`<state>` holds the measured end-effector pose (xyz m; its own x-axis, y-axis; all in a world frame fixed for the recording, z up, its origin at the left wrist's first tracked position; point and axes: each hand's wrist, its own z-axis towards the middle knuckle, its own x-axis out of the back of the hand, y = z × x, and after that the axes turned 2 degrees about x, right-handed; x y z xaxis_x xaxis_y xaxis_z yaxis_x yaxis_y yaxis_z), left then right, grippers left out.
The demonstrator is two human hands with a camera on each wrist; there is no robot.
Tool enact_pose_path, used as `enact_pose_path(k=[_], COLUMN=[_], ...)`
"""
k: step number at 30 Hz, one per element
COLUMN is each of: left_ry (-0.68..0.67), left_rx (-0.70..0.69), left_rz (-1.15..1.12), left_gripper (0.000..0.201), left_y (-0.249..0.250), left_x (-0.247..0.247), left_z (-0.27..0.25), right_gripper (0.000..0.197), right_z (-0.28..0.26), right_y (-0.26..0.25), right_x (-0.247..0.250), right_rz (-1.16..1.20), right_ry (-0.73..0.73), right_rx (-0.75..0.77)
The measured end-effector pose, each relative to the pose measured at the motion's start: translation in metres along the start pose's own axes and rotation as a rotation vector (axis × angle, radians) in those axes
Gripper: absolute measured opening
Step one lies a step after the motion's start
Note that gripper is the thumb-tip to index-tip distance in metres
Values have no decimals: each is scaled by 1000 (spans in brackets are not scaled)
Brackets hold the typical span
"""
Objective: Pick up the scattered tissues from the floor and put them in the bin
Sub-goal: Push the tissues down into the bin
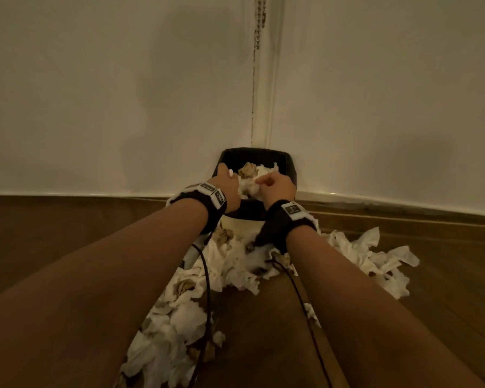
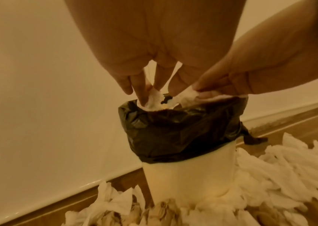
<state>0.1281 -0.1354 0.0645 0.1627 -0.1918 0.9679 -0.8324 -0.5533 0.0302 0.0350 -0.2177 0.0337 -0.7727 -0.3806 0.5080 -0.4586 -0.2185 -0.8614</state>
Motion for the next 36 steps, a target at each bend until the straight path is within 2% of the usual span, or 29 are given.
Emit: enact_pose_path(k=[3, 6, 9, 12, 16, 18, 20, 23, 25, 31, 36], left_ry=[-25, -123, -124, -41, 183, 307, 345, 229, 120, -163, -283], left_rx=[9, -28, -104, -80, -93, -114, -95, -23, -3, 70, 43], left_rz=[37, 162, 286, 215, 39, -40, -85, -132, -158, -135, -74], left_gripper=[44, 51, 35, 36, 36, 28, 29, 31, 33, 28, 40], left_y=[-3, -2, 6, 8, 9, 10, 10, 4, -3, -30, -50], left_x=[-11, -17, -14, -11, 0, 3, -1, -22, -44, -115, -148], left_z=[4, 11, 11, 9, -3, -18, -35, -59, -74, -119, -133], right_gripper=[29, 36, 40, 42, 31, 30, 27, 23, 21, 21, 28], right_z=[-4, -9, -11, -14, -23, -31, -45, -73, -93, -140, -169], right_y=[-4, -4, 3, 2, 2, 4, 10, 25, 36, 66, 86], right_x=[-11, -16, -13, -4, 10, 14, 15, 9, 1, -31, -61], right_rz=[-497, -755, -851, -888, -839, -746, -646, -567, -528, -472, -617], right_ry=[-317, -445, -420, -305, -78, -22, 8, 8, -64, -555, -804], right_rx=[94, 220, 320, 386, 479, 479, 483, 501, 487, 168, 123])
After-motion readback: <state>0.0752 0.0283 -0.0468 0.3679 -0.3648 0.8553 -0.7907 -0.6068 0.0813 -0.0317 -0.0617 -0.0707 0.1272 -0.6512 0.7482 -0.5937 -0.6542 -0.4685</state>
